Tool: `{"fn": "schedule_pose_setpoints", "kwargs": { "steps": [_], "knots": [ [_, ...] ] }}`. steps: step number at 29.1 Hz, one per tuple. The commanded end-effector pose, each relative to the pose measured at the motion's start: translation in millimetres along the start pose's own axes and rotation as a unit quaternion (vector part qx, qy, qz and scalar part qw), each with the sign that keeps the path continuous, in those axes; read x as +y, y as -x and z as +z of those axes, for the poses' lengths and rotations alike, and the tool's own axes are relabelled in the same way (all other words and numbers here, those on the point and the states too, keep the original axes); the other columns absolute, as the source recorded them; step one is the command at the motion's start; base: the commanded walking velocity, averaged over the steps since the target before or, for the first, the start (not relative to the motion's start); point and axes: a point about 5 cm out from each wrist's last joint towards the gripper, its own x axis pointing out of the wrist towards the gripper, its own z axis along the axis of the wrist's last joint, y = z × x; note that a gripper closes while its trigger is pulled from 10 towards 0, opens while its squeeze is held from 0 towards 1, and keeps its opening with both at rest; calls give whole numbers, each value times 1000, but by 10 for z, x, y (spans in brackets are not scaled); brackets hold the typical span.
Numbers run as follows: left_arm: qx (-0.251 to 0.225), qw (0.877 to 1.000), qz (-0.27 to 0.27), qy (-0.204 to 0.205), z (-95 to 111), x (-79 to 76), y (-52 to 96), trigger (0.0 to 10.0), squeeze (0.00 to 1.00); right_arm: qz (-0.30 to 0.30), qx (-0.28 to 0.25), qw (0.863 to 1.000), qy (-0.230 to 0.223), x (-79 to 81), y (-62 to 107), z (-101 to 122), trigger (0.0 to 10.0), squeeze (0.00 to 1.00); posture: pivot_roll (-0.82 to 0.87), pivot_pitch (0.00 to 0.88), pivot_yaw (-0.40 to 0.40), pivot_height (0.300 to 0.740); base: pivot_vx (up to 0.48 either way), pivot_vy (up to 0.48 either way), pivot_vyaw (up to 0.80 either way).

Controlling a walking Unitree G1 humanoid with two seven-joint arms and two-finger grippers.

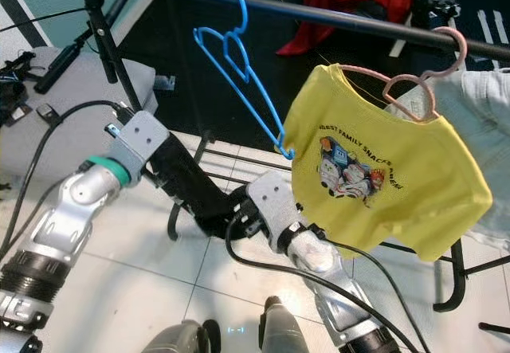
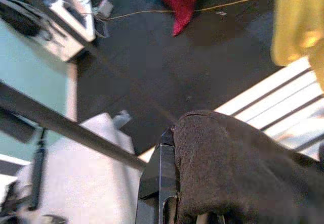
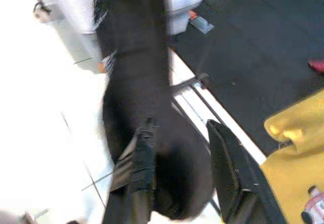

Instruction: Hang hanger

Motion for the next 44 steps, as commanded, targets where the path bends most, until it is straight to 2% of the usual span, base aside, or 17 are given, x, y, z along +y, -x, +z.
{"fn": "schedule_pose_setpoints", "kwargs": {
  "steps": [1,2,3,8,12,13,14,16,19,22,23,28,36,37,39,41,44],
  "knots": [
    [16,1000,20,-15,-24,62,-21,0,0,33,-18,999,28,97,71,49,10000,1000,-121,153,119,740,0,0,0],
    [16,1000,20,-15,-24,62,-21,0,0,33,-18,999,28,97,71,49,10000,1000,-121,153,119,740,0,0,0],
    [29,999,43,-4,-28,101,-63,0,0,87,-10,995,43,165,215,47,10000,0,-126,154,125,740,0,0,0],
    [56,995,71,33,-64,106,-110,0,0,159,12,986,48,198,486,71,10000,0,-130,157,133,740,0,0,0],
    [56,995,71,33,-64,106,-110,0,0,159,12,986,48,198,486,71,10000,0,-130,157,133,740,0,0,0],
    [60,995,70,34,-82,98,-105,0,0,131,1,989,61,114,480,110,10000,0,-130,159,134,740,0,0,0],
    [65,995,67,32,-115,99,-89,0,0,23,-32,992,118,-182,388,262,10000,0,-125,159,137,740,0,0,0],
    [70,995,66,25,-150,106,-67,0,0,-145,-101,966,192,-583,307,580,10000,0,-115,157,135,740,0,0,0],
    [71,995,66,24,-156,107,-62,0,0,-186,-121,953,207,-667,302,677,10000,0,-112,157,135,740,0,0,0],
    [73,995,71,20,-154,106,-67,0,0,-246,-202,923,214,-728,320,1014,10000,0,-106,155,135,740,0,0,0],
    [74,994,73,20,-155,104,-68,0,0,-248,-224,921,200,-727,332,1091,10000,1000,-102,154,135,740,0,0,0],
    [76,994,74,21,-157,100,-66,0,0,-233,-237,926,178,-712,331,1136,10000,1000,-103,152,137,740,0,0,0],
    [76,994,74,24,-153,82,-75,0,0,-259,-209,936,115,-837,248,962,10000,1000,-102,150,140,740,0,0,0],
    [76,994,73,24,-153,73,-77,0,0,-256,-204,943,67,-887,213,902,10000,0,-102,149,143,740,0,0,0],
    [75,994,72,25,-151,64,-79,0,0,-241,-203,949,14,-914,174,854,10000,0,-101,148,144,740,0,0,0],
    [73,995,70,25,-135,45,-87,0,0,-191,-231,951,-75,-947,84,881,10000,0,-93,142,145,740,0,0,0],
    [71,995,71,25,-124,44,-92,0,0,-167,-244,951,-91,-965,33,934,10000,0,-86,139,142,740,0,0,0]
  ]
}}
